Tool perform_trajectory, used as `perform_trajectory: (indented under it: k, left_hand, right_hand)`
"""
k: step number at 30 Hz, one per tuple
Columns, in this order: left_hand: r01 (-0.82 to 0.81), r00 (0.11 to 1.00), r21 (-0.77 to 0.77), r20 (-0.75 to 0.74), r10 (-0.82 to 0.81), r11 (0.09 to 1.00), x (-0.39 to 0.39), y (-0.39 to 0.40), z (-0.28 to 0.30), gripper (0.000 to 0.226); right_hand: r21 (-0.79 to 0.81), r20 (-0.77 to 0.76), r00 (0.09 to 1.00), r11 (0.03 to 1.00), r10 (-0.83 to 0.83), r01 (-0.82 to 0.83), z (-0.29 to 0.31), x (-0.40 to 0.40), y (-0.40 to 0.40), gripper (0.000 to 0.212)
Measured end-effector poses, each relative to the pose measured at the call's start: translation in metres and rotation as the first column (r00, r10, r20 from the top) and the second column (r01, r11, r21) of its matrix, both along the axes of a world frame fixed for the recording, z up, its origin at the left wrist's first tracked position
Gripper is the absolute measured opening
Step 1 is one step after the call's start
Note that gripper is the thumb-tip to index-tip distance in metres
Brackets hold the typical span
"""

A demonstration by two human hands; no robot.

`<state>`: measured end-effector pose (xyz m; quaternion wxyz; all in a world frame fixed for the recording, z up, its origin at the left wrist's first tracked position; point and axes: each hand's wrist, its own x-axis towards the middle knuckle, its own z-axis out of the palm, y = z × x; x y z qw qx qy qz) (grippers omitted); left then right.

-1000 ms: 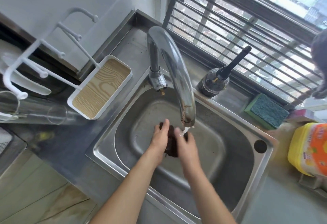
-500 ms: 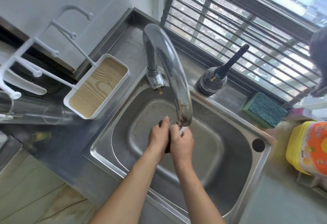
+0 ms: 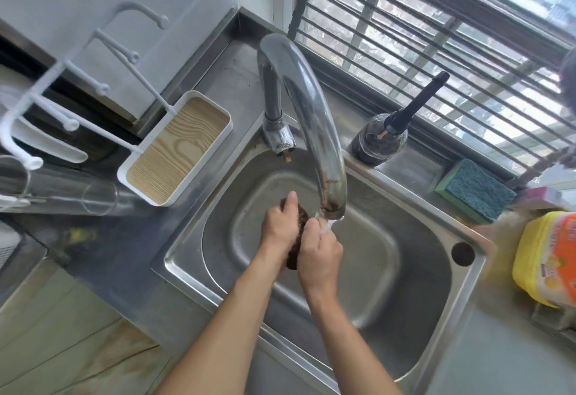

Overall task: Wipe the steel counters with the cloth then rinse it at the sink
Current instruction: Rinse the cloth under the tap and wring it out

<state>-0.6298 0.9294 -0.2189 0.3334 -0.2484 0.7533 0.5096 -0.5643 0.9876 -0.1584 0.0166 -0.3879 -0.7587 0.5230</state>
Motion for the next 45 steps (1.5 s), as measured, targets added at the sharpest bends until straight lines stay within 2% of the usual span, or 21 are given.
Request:
perform_trajectory:
  k: [5,7,9,10,11,12,14,15,17,18,21,24,27,30,33,36,37,39,41,43,45]
  left_hand:
    - [-0.004,0.999,0.236,0.048,-0.007,0.972,0.031,0.009,0.036,0.038]
    - [-0.018,1.000,0.271,-0.004,0.020,0.962,0.031,0.008,0.039,0.033]
    - [-0.085,0.995,0.302,-0.023,0.097,0.950,0.025,0.006,0.032,0.014]
    - [-0.127,0.991,0.302,-0.005,0.135,0.945,0.020,0.004,0.030,0.016]
    - [-0.187,0.982,0.317,0.029,0.188,0.930,0.017,0.003,0.028,0.024]
    - [-0.272,0.962,0.333,0.085,0.258,0.903,0.014,0.002,0.027,0.028]
    - [-0.365,0.931,0.333,0.158,0.330,0.870,0.013,0.005,0.024,0.023]
    - [-0.339,0.939,0.306,0.160,0.303,0.889,0.014,0.007,0.022,0.020]
    - [-0.276,0.958,0.312,0.162,0.235,0.909,0.018,0.011,0.023,0.023]
    - [-0.252,0.964,0.320,0.164,0.209,0.913,0.021,0.012,0.023,0.028]
    - [-0.179,0.980,0.315,0.146,0.138,0.932,0.023,0.013,0.035,0.037]
    - [-0.185,0.981,0.314,0.109,0.158,0.931,0.025,0.017,0.039,0.035]
    - [-0.217,0.973,0.296,0.145,0.181,0.930,0.023,0.019,0.046,0.037]
    - [-0.206,0.975,0.331,0.152,0.164,0.921,0.026,0.022,0.048,0.027]
    - [-0.116,0.992,0.367,0.097,0.086,0.923,0.033,0.017,0.055,0.026]
    - [-0.158,0.987,0.355,0.083,0.137,0.921,0.038,0.004,0.045,0.014]
    - [-0.205,0.978,0.322,0.106,0.180,0.924,0.037,0.001,0.045,0.003]
    - [-0.316,0.946,0.243,0.159,0.284,0.917,0.035,-0.004,0.037,0.021]
    - [-0.397,0.909,0.193,0.220,0.355,0.897,0.031,-0.003,0.038,0.023]
    - [-0.404,0.903,0.227,0.254,0.347,0.886,0.030,0.004,0.040,0.010]
    - [-0.348,0.924,0.326,0.278,0.262,0.879,0.028,0.013,0.044,0.031]
  right_hand:
    - [0.008,0.166,0.982,0.996,-0.084,0.084,-0.040,-0.024,0.045,0.042]
    - [-0.089,0.184,0.954,0.963,-0.234,0.254,-0.050,-0.026,0.046,0.034]
    - [-0.345,0.196,0.879,0.808,-0.435,0.477,-0.051,-0.024,0.051,0.021]
    - [-0.494,0.207,0.841,0.689,-0.500,0.530,-0.049,-0.022,0.055,0.013]
    - [-0.606,0.206,0.827,0.595,-0.523,0.528,-0.047,-0.017,0.056,0.010]
    - [-0.671,0.176,0.847,0.569,-0.501,0.476,-0.041,-0.012,0.054,0.013]
    - [-0.677,0.060,0.928,0.668,-0.367,0.308,-0.033,0.000,0.040,0.024]
    - [-0.645,0.018,0.962,0.732,-0.272,0.219,-0.030,0.006,0.030,0.032]
    - [-0.525,-0.039,0.997,0.851,-0.064,0.034,-0.033,0.015,0.010,0.053]
    - [-0.411,-0.054,0.999,0.911,0.009,-0.030,-0.037,0.016,0.004,0.055]
    - [-0.116,-0.085,0.996,0.993,-0.003,-0.007,-0.042,0.010,-0.003,0.046]
    - [-0.017,-0.010,0.996,0.996,-0.091,0.090,-0.037,-0.004,0.001,0.055]
    - [0.059,0.095,0.985,0.988,-0.147,0.142,-0.035,-0.011,0.011,0.037]
    - [0.002,0.247,0.944,0.974,-0.220,0.226,-0.044,-0.019,0.033,0.041]
    - [-0.341,0.485,0.851,0.853,-0.201,0.395,-0.055,-0.027,0.057,0.031]
    - [-0.511,0.522,0.845,0.752,-0.113,0.416,-0.045,-0.024,0.073,0.022]
    - [-0.529,0.507,0.855,0.742,-0.113,0.412,-0.041,-0.020,0.077,0.022]
    - [-0.592,0.416,0.901,0.716,-0.121,0.370,-0.031,-0.012,0.078,0.015]
    - [-0.638,0.276,0.953,0.717,-0.126,0.280,-0.024,-0.003,0.064,0.020]
    - [-0.645,0.167,0.978,0.737,-0.122,0.202,-0.018,0.002,0.038,0.036]
    - [-0.547,0.090,0.992,0.828,-0.085,0.120,-0.020,0.003,0.015,0.038]
